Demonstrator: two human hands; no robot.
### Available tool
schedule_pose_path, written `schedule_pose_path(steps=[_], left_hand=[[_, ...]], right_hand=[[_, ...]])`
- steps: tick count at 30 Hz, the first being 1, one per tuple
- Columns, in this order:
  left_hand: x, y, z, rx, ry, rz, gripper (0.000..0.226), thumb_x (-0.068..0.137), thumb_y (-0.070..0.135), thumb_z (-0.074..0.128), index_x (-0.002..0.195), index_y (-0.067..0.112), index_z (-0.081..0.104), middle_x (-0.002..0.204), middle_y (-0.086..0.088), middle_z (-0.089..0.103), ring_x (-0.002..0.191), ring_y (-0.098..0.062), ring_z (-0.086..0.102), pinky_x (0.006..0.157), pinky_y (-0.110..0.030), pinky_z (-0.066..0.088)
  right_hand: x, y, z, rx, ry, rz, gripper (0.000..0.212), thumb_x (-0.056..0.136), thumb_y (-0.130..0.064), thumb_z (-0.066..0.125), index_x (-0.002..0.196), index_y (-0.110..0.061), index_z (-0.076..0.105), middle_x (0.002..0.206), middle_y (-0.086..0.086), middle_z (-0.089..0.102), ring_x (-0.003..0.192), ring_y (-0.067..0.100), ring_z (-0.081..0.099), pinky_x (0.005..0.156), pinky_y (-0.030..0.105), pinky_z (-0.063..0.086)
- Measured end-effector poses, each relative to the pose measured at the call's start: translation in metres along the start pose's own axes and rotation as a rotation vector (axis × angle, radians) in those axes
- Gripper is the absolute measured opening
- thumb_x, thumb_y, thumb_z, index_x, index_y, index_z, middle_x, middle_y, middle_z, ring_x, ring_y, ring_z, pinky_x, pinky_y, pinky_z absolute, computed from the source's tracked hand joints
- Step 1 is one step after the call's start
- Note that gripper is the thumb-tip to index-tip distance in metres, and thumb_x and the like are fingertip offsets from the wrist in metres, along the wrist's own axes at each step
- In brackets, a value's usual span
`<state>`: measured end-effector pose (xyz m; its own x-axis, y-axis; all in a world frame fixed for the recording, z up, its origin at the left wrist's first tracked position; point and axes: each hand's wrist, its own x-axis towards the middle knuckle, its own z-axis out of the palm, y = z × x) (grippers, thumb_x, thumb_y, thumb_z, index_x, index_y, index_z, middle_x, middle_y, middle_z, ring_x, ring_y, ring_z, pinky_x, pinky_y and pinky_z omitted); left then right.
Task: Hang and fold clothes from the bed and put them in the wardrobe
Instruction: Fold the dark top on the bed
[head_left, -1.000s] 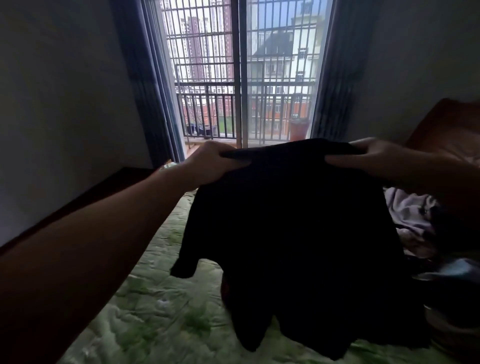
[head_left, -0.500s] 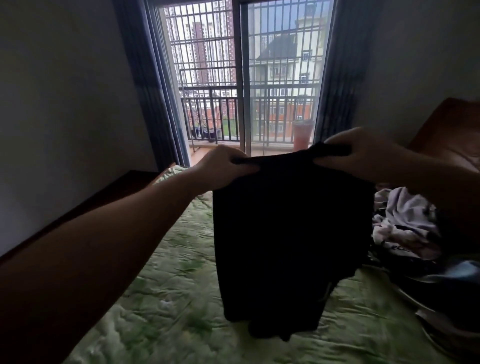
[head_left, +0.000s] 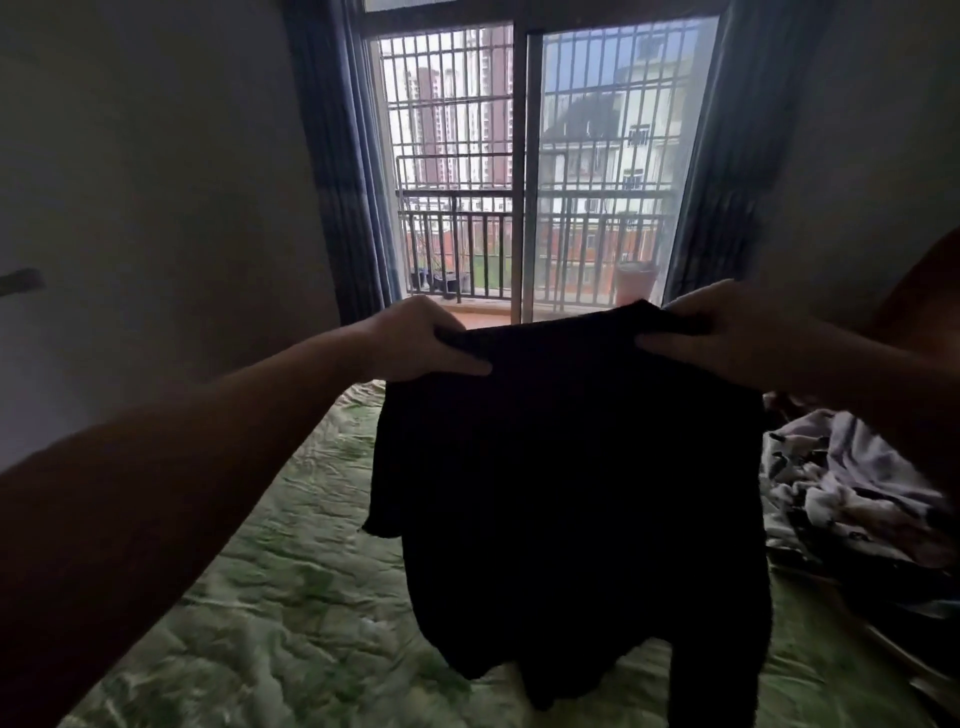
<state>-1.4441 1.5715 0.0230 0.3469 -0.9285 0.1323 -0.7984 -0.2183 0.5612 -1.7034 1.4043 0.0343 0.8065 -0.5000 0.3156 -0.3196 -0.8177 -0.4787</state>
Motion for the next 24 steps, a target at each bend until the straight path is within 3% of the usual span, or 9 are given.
schedule_pose_path(steps=[2, 5, 7, 10, 13, 15, 18, 21, 24], left_hand=[[-0.003, -0.028, -0.016, -0.077, -0.04, -0.004, 0.015, 0.071, 0.026, 0.083, 0.079, 0.016, 0.076, 0.066, 0.004, 0.071, 0.055, -0.005, 0.064, 0.057, -0.02, 0.052], [-0.001, -0.083, -0.037, -0.028, -0.147, 0.001, 0.012, 0.07, 0.024, 0.083, 0.079, 0.025, 0.075, 0.07, 0.006, 0.073, 0.062, -0.008, 0.069, 0.062, -0.024, 0.054], [0.001, -0.124, -0.052, 0.008, -0.185, -0.021, 0.013, 0.069, 0.026, 0.084, 0.079, 0.027, 0.075, 0.07, 0.006, 0.073, 0.063, -0.009, 0.069, 0.064, -0.025, 0.052], [-0.002, -0.176, -0.077, -0.039, -0.141, -0.059, 0.015, 0.071, 0.029, 0.083, 0.083, 0.022, 0.076, 0.072, 0.005, 0.073, 0.065, -0.011, 0.067, 0.065, -0.025, 0.052], [0.001, -0.206, -0.1, -0.058, -0.042, -0.056, 0.014, 0.073, 0.032, 0.081, 0.082, 0.023, 0.076, 0.073, 0.004, 0.072, 0.068, -0.012, 0.065, 0.065, -0.026, 0.051], [0.009, -0.213, -0.109, -0.046, -0.009, -0.025, 0.009, 0.078, 0.03, 0.076, 0.085, 0.023, 0.073, 0.081, 0.001, 0.071, 0.072, -0.013, 0.065, 0.065, -0.027, 0.05], [0.015, -0.198, -0.104, -0.048, -0.023, 0.058, 0.019, 0.082, 0.029, 0.072, 0.101, 0.03, 0.068, 0.097, 0.003, 0.068, 0.088, -0.017, 0.066, 0.074, -0.03, 0.053], [0.007, -0.164, -0.081, -0.212, -0.056, 0.148, 0.03, 0.08, 0.038, 0.072, 0.109, 0.032, 0.063, 0.098, 0.005, 0.067, 0.091, -0.014, 0.067, 0.08, -0.032, 0.055], [-0.006, -0.128, -0.066, -0.505, -0.144, 0.091, 0.027, 0.087, 0.055, 0.054, 0.098, 0.033, 0.064, 0.083, 0.008, 0.069, 0.075, -0.013, 0.067, 0.077, -0.034, 0.054]], right_hand=[[0.009, -0.022, 0.018, 0.006, 0.005, -0.023, 0.019, 0.09, -0.024, 0.063, 0.096, -0.011, 0.074, 0.074, 0.005, 0.071, 0.058, 0.001, 0.058, 0.06, 0.019, 0.046], [0.027, -0.061, 0.046, 0.085, 0.108, -0.05, 0.018, 0.093, -0.019, 0.059, 0.094, -0.006, 0.071, 0.083, 0.022, 0.068, 0.066, 0.009, 0.055, 0.065, 0.026, 0.044], [0.043, -0.084, 0.064, 0.148, 0.174, -0.045, 0.019, 0.094, -0.014, 0.058, 0.084, -0.02, 0.072, 0.073, 0.007, 0.071, 0.063, 0.003, 0.055, 0.065, 0.026, 0.044], [0.061, -0.111, 0.08, 0.196, 0.249, 0.016, 0.04, 0.093, -0.003, 0.055, 0.08, -0.038, 0.068, 0.055, -0.026, 0.062, 0.052, -0.012, 0.052, 0.058, 0.004, 0.04], [0.071, -0.12, 0.089, 0.189, 0.287, 0.145, 0.03, 0.094, -0.008, 0.057, 0.076, -0.029, 0.068, 0.055, -0.018, 0.062, 0.053, -0.005, 0.051, 0.053, 0.007, 0.04], [0.08, -0.125, 0.095, 0.246, 0.267, 0.238, 0.014, 0.093, -0.015, 0.059, 0.09, -0.02, 0.071, 0.071, -0.004, 0.068, 0.065, 0.008, 0.058, 0.063, 0.015, 0.048], [0.1, -0.145, 0.112, 0.457, 0.208, 0.381, 0.014, 0.095, -0.017, 0.057, 0.1, -0.01, 0.068, 0.084, 0.008, 0.072, 0.073, 0.02, 0.067, 0.078, 0.033, 0.055], [0.124, -0.17, 0.139, 0.461, 0.161, 0.44, 0.013, 0.095, -0.009, 0.052, 0.096, -0.002, 0.063, 0.088, 0.011, 0.07, 0.075, 0.023, 0.069, 0.072, 0.034, 0.058], [0.143, -0.183, 0.157, 0.328, 0.081, 0.341, 0.022, 0.095, 0.003, 0.041, 0.079, -0.003, 0.054, 0.078, 0.012, 0.058, 0.055, 0.009, 0.063, 0.051, 0.024, 0.056]])
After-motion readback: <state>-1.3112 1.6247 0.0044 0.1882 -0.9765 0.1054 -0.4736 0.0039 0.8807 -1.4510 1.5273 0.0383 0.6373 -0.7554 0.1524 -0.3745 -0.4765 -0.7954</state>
